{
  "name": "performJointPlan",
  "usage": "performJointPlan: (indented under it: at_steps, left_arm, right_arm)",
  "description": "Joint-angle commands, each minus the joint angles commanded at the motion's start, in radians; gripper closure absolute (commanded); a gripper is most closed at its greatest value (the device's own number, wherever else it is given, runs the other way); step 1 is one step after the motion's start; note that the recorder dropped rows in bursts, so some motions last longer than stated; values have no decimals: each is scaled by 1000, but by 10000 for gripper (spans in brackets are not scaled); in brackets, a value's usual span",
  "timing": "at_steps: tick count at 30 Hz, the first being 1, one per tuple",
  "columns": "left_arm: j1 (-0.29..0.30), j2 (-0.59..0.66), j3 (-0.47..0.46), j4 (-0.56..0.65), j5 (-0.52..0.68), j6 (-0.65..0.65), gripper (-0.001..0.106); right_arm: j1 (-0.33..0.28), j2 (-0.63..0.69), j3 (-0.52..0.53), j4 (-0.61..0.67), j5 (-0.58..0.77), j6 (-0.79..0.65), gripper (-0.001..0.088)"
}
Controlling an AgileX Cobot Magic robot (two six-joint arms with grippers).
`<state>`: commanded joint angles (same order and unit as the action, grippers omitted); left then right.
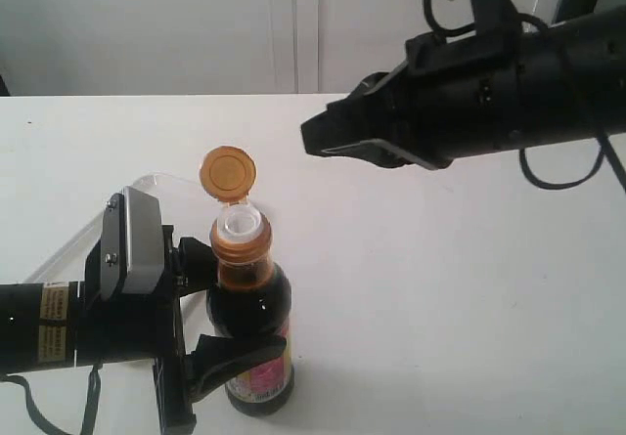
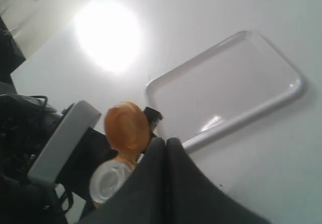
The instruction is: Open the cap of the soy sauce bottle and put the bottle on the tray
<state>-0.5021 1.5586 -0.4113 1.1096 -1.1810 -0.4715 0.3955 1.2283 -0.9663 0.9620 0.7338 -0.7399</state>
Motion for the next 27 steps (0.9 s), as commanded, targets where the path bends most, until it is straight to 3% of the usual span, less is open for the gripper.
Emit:
performJointPlan:
  at_steps: [14,27]
  left_arm:
    - [0,0,0,0,0,0,1053]
    - [0,0,0,0,0,0,1053]
  right_arm:
    - [-127,-10,0,-400,246,154,868]
    - [-158,-10,17,-812,243,529,868]
